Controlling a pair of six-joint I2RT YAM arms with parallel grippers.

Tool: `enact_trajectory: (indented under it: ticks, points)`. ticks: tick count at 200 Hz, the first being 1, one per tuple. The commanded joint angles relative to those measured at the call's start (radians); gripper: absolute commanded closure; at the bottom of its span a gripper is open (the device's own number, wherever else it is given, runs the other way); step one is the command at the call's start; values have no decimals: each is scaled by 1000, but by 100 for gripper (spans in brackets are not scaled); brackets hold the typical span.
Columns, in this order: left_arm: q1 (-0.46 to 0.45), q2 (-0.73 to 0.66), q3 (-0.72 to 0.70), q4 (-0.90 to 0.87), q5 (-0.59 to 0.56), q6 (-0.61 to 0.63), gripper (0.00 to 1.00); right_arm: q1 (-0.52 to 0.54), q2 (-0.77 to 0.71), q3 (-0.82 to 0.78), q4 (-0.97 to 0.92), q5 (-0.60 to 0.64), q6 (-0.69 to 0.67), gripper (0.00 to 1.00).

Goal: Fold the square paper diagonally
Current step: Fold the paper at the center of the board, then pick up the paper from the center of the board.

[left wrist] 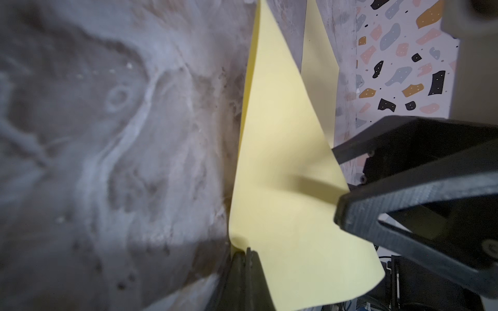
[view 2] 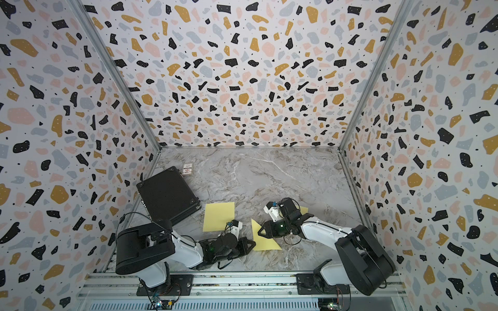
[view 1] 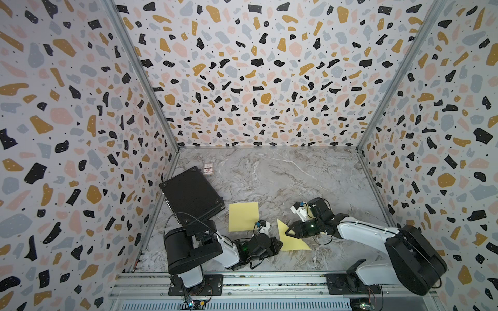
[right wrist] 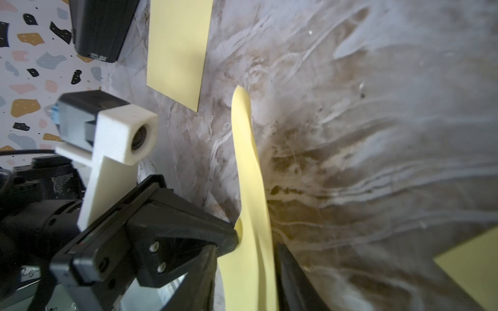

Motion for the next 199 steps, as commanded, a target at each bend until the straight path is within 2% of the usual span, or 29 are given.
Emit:
enact_trajectory:
  ticks: [1, 24, 64, 95, 141, 157, 173, 184, 199]
  points:
    - [-13, 69, -56, -335, 38, 31, 100, -3, -90, -20, -43, -20, 35, 63]
    - [-13, 69, -55, -338, 39, 32, 100, -3, -130, -65, -27, -46, 53, 69]
    - [-12, 69, -55, -337, 40, 33, 100, -3, -93, -95, -10, -57, 50, 84]
    - [-11, 66, -55, -335, 42, 38, 100, -3, -112, -79, -61, -22, 33, 87]
    - [-13, 64, -72, -296, 49, 45, 100, -3, -146, -64, -128, 14, 10, 100]
    - [-12, 63, -65, -288, 67, 70, 100, -3, -151, -63, -129, 15, 13, 100]
    - [-11, 57, -55, -258, 94, 106, 86, -2, -163, -55, -128, 17, 23, 100]
    - [-11, 36, -51, -238, 100, 122, 72, -3, -180, -45, -136, 33, 27, 100]
    - [-10, -21, -23, -288, 89, 159, 56, -3, -220, -23, -175, 116, 27, 100]
